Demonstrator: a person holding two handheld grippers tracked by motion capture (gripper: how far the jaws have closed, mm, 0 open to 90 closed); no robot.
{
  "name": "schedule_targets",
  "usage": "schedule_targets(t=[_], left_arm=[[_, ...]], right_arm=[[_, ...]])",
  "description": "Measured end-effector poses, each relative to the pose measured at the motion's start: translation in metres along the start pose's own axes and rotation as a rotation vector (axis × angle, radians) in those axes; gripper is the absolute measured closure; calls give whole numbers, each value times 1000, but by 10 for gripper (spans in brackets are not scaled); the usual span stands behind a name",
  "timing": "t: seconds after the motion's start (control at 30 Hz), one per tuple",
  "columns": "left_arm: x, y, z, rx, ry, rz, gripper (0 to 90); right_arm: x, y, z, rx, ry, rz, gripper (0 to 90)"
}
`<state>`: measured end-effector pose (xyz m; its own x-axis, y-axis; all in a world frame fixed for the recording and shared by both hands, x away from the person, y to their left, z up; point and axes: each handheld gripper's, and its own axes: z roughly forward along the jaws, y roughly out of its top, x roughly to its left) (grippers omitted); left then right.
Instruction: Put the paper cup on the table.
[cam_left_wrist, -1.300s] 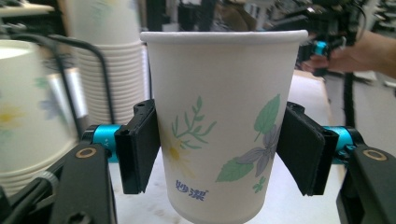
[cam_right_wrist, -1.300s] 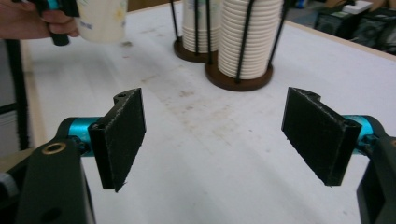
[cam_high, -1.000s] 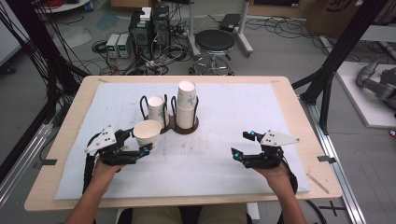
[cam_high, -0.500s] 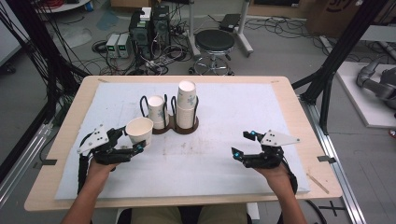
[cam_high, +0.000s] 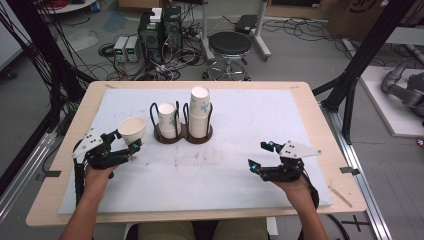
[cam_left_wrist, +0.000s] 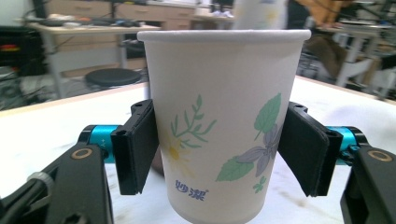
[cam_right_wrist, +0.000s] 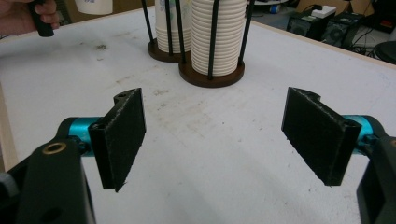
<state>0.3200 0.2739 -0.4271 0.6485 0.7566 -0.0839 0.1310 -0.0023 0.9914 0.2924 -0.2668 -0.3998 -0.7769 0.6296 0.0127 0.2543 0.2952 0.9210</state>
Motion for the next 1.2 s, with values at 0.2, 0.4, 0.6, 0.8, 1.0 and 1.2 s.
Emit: schedule_targets(t=[0.2,0.4,0.6,0.8,1.0,1.2], left_arm=[[18,-8,-1,47,81,-14,321],[26,-15,1,127,118,-21,323],[23,-18,6,206,141,8,329],[23,-21,8,288,166,22,332],[20,-22,3,344,179,25,334],[16,-22,-4,400,201,10,338]], right_arm=[[0,-1,-2,3,-3,-4,223],[0,-1,-3,0,-3,1,223],[0,-1,-2,2,1,-1,223],[0,-1,-1,4,3,-7,223],[1,-1,-2,6,5,-2,223],[-1,-1,-3,2,2,-6,224]])
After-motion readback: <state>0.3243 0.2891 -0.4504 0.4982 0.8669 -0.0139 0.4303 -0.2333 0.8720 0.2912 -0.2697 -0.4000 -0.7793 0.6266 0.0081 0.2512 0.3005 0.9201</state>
